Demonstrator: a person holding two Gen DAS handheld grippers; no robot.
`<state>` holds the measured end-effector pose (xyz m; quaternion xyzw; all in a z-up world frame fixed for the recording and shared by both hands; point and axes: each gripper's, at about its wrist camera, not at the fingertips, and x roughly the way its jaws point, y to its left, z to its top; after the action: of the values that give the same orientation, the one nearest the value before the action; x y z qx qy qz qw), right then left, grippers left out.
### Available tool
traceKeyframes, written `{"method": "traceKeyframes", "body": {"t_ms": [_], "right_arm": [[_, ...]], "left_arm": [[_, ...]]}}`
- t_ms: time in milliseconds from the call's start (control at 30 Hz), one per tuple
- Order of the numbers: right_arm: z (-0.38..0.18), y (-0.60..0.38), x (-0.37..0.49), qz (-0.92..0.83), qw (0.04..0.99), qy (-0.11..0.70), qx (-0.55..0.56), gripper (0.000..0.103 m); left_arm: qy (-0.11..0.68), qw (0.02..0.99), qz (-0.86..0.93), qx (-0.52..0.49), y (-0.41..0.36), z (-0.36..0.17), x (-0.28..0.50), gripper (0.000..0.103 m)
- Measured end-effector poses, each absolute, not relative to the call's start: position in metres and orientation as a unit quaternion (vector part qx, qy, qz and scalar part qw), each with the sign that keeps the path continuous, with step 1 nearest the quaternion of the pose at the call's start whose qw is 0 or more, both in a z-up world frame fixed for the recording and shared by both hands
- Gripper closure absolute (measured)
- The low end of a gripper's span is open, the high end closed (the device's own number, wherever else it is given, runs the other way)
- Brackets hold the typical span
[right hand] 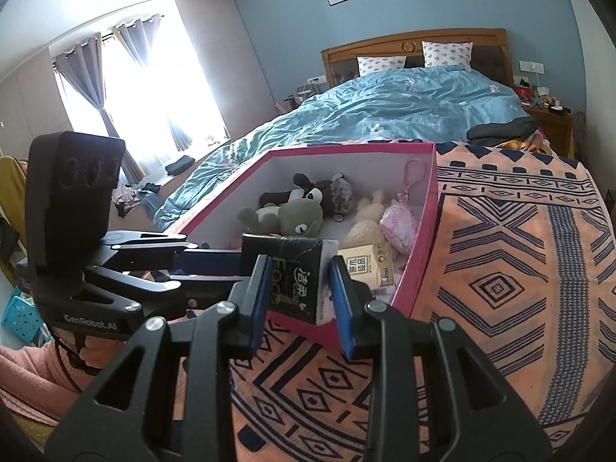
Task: Organize objects
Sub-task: 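Lift the black packet and carry it over the box rim, then hold the black packet above the box beside the cream pack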
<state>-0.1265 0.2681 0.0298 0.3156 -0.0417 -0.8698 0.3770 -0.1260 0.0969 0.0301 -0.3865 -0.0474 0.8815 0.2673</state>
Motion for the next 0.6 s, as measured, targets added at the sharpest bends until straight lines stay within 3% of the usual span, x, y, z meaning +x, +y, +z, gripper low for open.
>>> {"method": "traceKeyframes", "body": {"t_ms": [600], "right_arm": [[0.024,0.27,-0.142,-0.871,0.365,-0.043,0.325,0.069]], "left_arm": [[-0.044,0.262,0.879,-0.396,0.103,0.026,-0.141,0.07]]}}
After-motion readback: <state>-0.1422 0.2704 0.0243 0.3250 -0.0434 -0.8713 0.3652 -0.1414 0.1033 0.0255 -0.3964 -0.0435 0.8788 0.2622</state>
